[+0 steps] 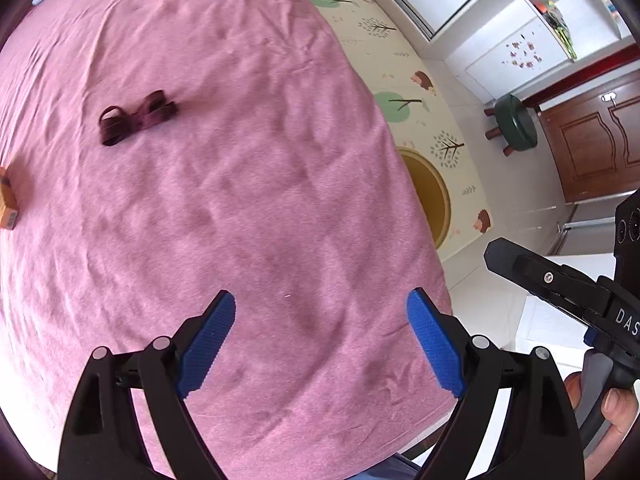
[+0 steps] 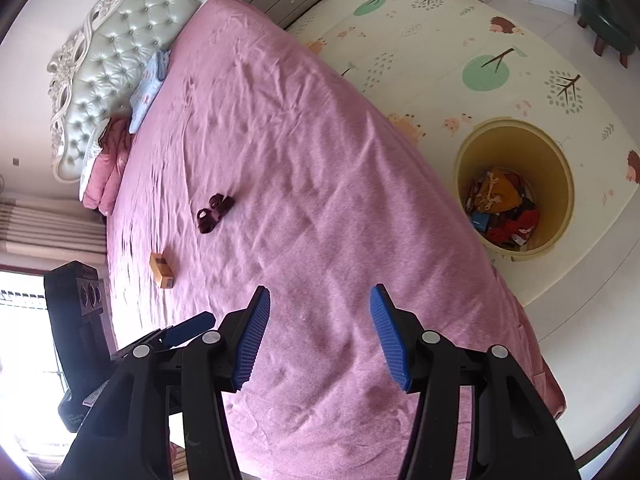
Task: Collect trash
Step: 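Grasp the gold L'Oreal box with the left tool while the right tool grasps the maroon knit bow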
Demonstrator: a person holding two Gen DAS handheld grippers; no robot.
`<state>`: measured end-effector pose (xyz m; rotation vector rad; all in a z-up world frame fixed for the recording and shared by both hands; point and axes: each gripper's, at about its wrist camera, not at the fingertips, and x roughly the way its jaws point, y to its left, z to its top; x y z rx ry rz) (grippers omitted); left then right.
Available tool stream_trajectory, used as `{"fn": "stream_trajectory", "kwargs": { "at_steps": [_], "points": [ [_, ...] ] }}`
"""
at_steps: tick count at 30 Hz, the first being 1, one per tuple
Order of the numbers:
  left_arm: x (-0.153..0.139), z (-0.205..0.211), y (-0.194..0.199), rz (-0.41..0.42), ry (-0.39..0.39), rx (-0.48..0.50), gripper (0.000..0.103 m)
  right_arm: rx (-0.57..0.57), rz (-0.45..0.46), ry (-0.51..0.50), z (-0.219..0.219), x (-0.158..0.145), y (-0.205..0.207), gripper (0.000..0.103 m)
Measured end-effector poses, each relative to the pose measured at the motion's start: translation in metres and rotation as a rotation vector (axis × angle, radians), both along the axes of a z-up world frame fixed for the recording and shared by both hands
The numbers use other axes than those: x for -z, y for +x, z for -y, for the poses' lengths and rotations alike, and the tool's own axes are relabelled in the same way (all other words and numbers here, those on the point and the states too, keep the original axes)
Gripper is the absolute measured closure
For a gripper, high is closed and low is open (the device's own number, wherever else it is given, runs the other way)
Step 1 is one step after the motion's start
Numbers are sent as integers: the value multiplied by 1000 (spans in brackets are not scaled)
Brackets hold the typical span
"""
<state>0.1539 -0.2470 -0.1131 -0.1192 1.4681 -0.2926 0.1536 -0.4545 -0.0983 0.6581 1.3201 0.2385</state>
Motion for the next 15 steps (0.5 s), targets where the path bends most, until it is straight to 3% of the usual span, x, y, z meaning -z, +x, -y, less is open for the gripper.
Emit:
{"fn": "stream_trajectory", "kwargs": {
  "at_steps": [15],
  "points": [
    [-9, -178, -14, 25, -5, -331, 16, -288, 16, 2, -166, -13, 47, 51]
  ]
}}
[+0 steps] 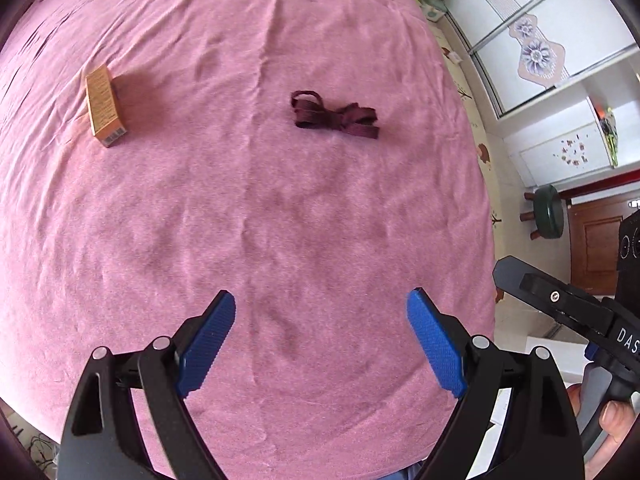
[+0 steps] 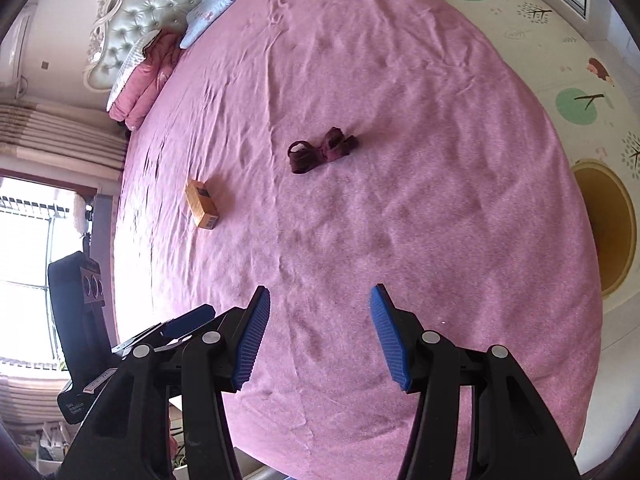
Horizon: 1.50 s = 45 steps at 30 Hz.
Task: Collect trash
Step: 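Grasp the gold L'Oreal box with the left tool while the right tool grasps the maroon knit bow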
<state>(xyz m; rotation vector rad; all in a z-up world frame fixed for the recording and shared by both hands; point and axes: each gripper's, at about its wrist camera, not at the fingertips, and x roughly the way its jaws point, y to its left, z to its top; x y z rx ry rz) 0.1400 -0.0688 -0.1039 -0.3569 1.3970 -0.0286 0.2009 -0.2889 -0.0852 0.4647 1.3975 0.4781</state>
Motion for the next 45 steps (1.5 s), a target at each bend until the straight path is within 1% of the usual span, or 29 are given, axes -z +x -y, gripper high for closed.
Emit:
{"fn": "stream_trajectory", "kwargs": {
  "at_steps": [5, 11, 17, 23, 25, 30, 35, 42, 43, 44, 45],
  "points": [
    [4, -54, 10, 9, 2, -105, 16, -43, -5, 4, -46, 5, 26, 51],
    [13, -103, 32, 11, 0, -191, 16, -108, -7, 0, -97, 13, 57, 51],
    [27, -141, 57, 5, 3, -257, 16, -155, -16, -4, -132, 27, 88, 51],
    [50, -178, 87, -11, 22, -320, 16, -183, -23, -5, -157, 40, 117, 51],
    [60, -190, 96, -23, 34, -342, 16, -187, -28, -2, -162, 46, 124, 51],
    [84, -212, 117, -54, 38, -391, 16, -202, -47, -8, -167, 61, 135, 51],
    [103, -225, 136, -69, 43, -415, 16, -202, -63, -23, -159, 75, 145, 51],
    [123, -236, 155, -94, 58, -438, 16, -189, -66, -26, -147, 77, 154, 51],
    [126, -238, 158, -97, 60, -444, 19, -187, -65, -26, -146, 77, 155, 51],
    [129, -240, 159, -103, 65, -454, 28, -185, -64, -27, -143, 76, 155, 51],
    [131, -242, 160, -111, 69, -463, 34, -182, -62, -27, -140, 76, 155, 51]
  ]
}}
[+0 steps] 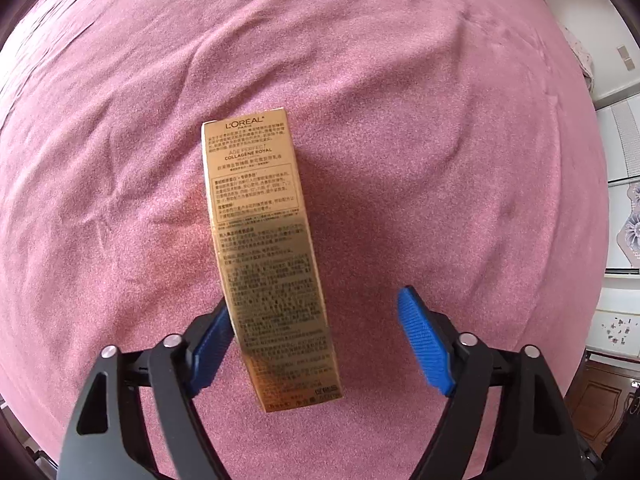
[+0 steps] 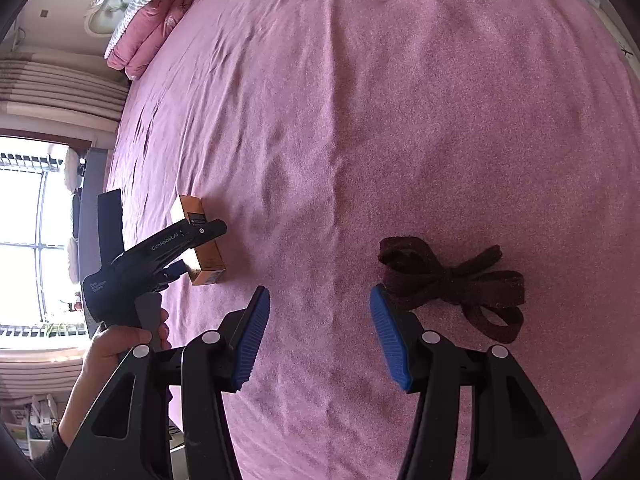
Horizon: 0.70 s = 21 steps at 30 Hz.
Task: Collect trash
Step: 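Grasp the gold L'Oreal box with the left tool while the right tool grasps the maroon knit bow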
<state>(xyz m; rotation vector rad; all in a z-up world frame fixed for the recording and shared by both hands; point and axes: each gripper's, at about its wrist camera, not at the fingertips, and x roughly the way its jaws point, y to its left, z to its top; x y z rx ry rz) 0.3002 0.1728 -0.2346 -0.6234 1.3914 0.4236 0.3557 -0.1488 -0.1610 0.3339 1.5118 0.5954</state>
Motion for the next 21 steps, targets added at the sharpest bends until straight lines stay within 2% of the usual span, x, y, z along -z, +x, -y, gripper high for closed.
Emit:
{"fn": "stream_trajectory", "kwargs": {
  "at_steps": [2, 3, 7, 11, 16, 21],
  "points": [
    [0, -2, -1, -4, 14, -13, 52, 5, 3, -2, 5, -1, 2, 51],
    [-1, -2, -2, -1, 22, -14, 57, 8, 4, -4, 8, -1, 1, 51],
    [-8, 5, -5, 21, 1, 17, 66, 28, 1, -10, 23, 1, 0, 51],
    [-17, 32, -9, 44, -24, 73, 66, 56, -4, -22, 40, 2, -3, 51],
    [-29, 86, -17, 88, -88, 162, 66, 93, -13, -45, 62, 8, -4, 51],
    [-24, 133, -22, 79, -162, 230, 66, 116, -22, -80, 75, 20, -2, 51]
  ]
}}
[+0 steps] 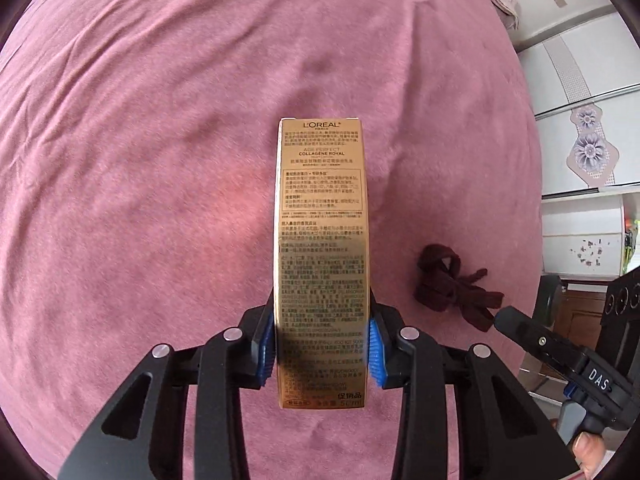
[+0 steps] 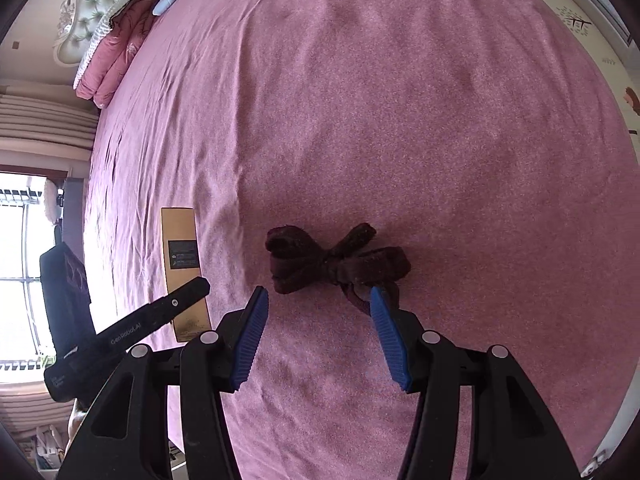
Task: Collect trash
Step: 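Grasp the gold L'Oreal box with the left tool while the right tool grasps the maroon knit bow, then carry the gold box and maroon bow over to the yellow bin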
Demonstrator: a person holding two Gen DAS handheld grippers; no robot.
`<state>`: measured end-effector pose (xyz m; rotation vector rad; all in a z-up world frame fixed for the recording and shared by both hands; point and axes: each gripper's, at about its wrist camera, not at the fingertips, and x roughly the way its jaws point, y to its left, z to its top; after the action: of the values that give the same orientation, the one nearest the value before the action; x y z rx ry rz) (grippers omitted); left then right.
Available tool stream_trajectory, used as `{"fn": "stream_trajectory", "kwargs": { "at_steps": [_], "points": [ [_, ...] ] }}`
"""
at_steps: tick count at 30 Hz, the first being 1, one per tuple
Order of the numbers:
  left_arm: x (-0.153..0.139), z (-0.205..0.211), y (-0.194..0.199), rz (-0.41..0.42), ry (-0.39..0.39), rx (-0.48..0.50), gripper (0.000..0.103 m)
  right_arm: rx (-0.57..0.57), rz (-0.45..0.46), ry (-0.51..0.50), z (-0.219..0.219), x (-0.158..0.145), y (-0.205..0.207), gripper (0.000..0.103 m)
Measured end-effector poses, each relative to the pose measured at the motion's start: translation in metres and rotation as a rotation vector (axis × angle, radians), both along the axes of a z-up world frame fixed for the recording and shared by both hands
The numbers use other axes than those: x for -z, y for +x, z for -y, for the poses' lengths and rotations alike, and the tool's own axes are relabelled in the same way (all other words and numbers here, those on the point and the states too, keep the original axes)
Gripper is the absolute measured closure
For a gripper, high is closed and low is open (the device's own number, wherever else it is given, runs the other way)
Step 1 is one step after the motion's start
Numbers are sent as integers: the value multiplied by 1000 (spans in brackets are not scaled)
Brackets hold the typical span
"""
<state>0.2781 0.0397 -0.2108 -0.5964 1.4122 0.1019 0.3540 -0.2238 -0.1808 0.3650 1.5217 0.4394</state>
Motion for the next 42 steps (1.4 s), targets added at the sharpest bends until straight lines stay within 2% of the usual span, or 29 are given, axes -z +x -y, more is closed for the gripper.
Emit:
{"fn": "stream_trajectory", "kwargs": {
  "at_steps": [4, 8, 10, 11, 12, 15, 24, 32, 42],
  "points": [
    [3, 23, -6, -9, -35, 17, 67, -7, 14, -42, 3, 7, 4, 48],
    [3, 38, 3, -15, -34, 67, 66, -1, -12, -48, 1, 21, 8, 48],
    [4, 42, 5, -16, -23, 84, 67, -10, -38, -44, -4, 28, 9, 58],
    [7, 45, 7, -18, -21, 88, 66, -18, -48, -37, -6, 30, 8, 74],
    [8, 47, 8, -21, -19, 91, 67, -27, -47, -35, -11, 29, 7, 86],
    [9, 57, 13, -27, -22, 105, 67, -40, -23, -22, -16, 22, 1, 90],
    [-4, 69, -12, -36, -29, 144, 67, -10, -33, 42, 3, -3, -29, 91],
    [-41, 87, -48, -8, -11, 201, 67, 24, -3, 72, 37, -41, -74, 91],
    [-86, 146, -112, 34, 6, 325, 66, 95, 48, 93, 86, -81, -149, 91]
  ]
}}
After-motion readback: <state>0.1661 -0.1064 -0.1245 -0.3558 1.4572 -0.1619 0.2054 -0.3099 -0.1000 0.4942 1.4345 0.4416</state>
